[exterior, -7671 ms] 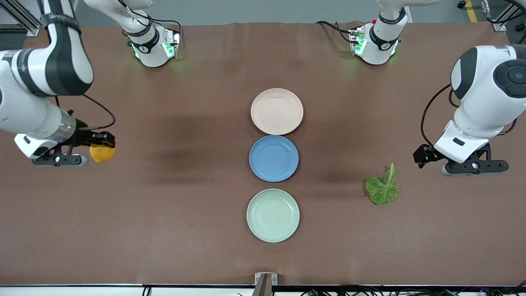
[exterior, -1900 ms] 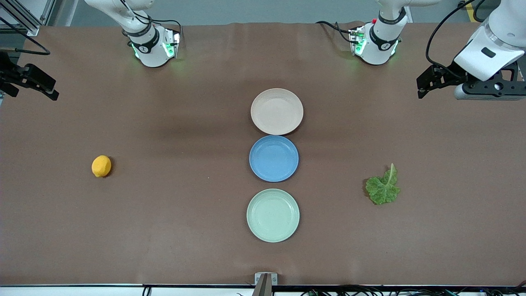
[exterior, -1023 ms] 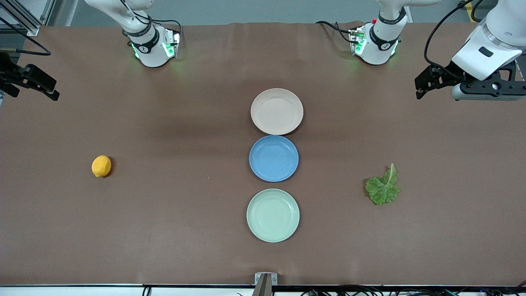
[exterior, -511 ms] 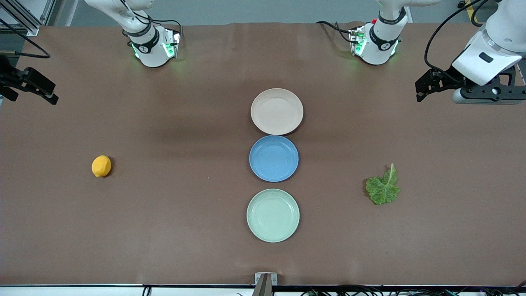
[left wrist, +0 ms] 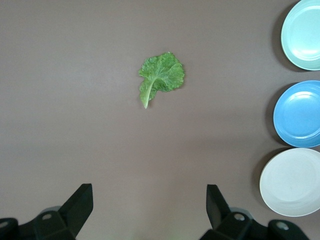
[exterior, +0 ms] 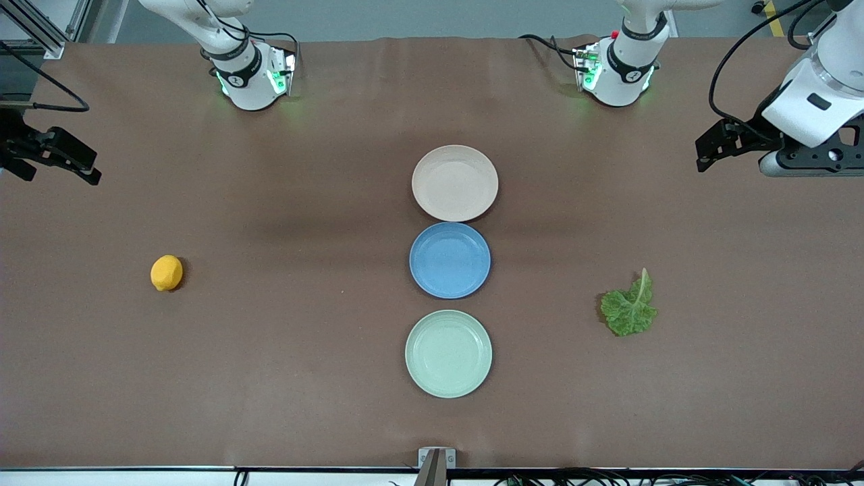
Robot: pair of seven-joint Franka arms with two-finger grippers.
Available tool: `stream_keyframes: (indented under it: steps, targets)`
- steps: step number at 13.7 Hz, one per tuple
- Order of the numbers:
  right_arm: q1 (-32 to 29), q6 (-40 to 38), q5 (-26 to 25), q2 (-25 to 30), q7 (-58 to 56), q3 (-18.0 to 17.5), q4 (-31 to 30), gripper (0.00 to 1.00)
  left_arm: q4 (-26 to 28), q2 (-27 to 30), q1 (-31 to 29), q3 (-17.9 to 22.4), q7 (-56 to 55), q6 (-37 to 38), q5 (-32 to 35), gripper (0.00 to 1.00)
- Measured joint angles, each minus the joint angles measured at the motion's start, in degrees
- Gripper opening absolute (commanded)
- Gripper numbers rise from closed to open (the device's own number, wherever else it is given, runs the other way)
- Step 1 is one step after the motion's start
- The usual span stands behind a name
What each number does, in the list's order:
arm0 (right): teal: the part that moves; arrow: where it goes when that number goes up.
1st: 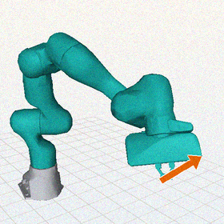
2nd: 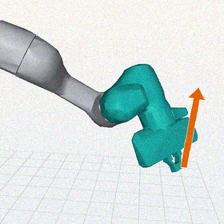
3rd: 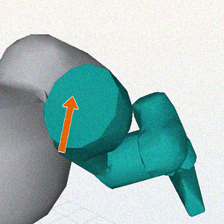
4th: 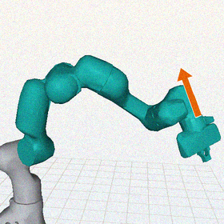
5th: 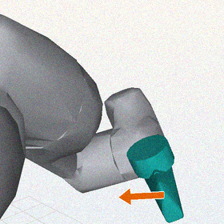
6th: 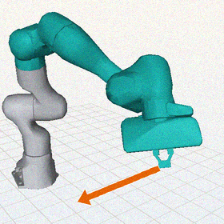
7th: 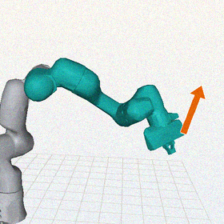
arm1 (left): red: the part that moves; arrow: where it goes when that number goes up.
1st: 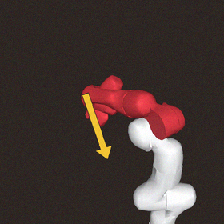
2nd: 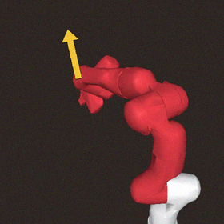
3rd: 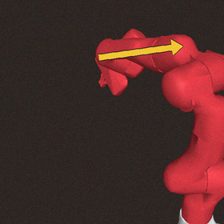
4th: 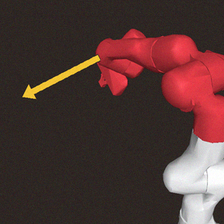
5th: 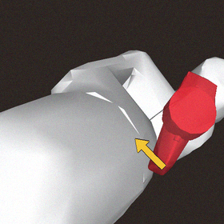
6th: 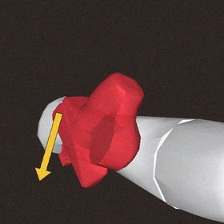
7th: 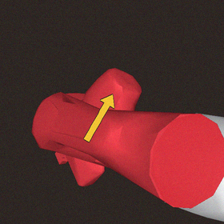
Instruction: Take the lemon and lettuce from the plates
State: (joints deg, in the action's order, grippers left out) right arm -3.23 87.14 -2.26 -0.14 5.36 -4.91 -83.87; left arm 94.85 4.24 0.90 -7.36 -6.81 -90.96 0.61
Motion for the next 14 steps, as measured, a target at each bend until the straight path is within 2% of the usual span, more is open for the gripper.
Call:
stream_keyframes:
  steps: [11, 14]
  targets:
    - [0.0, -0.1, 0.0, 0.0, -1.4, 0.3, 0.0, 1.00, -0.7, -0.3, -0.1, 0.0, 0.0, 0.0, 0.0, 1.00]
    - [0.0, -3.5, 0.0, 0.0, -1.8, 0.2, 0.0, 1.00, -0.8, -0.7, -0.1, 0.0, 0.0, 0.0, 0.0, 1.00]
